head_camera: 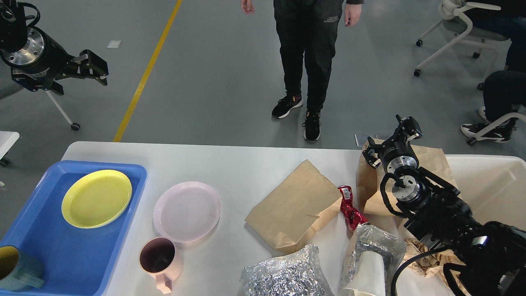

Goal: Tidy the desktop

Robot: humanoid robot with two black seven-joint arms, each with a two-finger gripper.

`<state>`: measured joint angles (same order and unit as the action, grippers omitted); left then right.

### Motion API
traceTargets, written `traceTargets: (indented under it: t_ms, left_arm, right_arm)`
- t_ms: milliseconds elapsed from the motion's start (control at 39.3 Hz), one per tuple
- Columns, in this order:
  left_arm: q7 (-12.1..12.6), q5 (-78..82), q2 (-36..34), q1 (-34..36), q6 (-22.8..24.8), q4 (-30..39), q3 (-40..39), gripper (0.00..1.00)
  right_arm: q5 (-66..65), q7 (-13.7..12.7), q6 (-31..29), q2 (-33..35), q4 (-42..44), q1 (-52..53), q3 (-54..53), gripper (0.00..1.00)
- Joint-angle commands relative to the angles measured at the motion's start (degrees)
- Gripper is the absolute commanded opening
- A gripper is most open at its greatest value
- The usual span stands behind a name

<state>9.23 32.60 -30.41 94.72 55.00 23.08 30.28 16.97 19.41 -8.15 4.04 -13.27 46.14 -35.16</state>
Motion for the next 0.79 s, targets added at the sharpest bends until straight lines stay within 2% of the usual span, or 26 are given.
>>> traceTargets:
  t_ms: [0,764]
  left_arm:
    - [-0.1,0.0,-0.6,0.0,0.0,0.1,0.0,1.0]
    - [-0.7,0.1,-2.8,-1.6,0.0,0.9,0.4,1.0]
  right_arm:
    - [0.0,-0.1,0.0,0.0,0.0,0.0,0.0,1.0]
    - [0.0,-0.1,0.0,0.0,0.0,0.0,0.0,1.0]
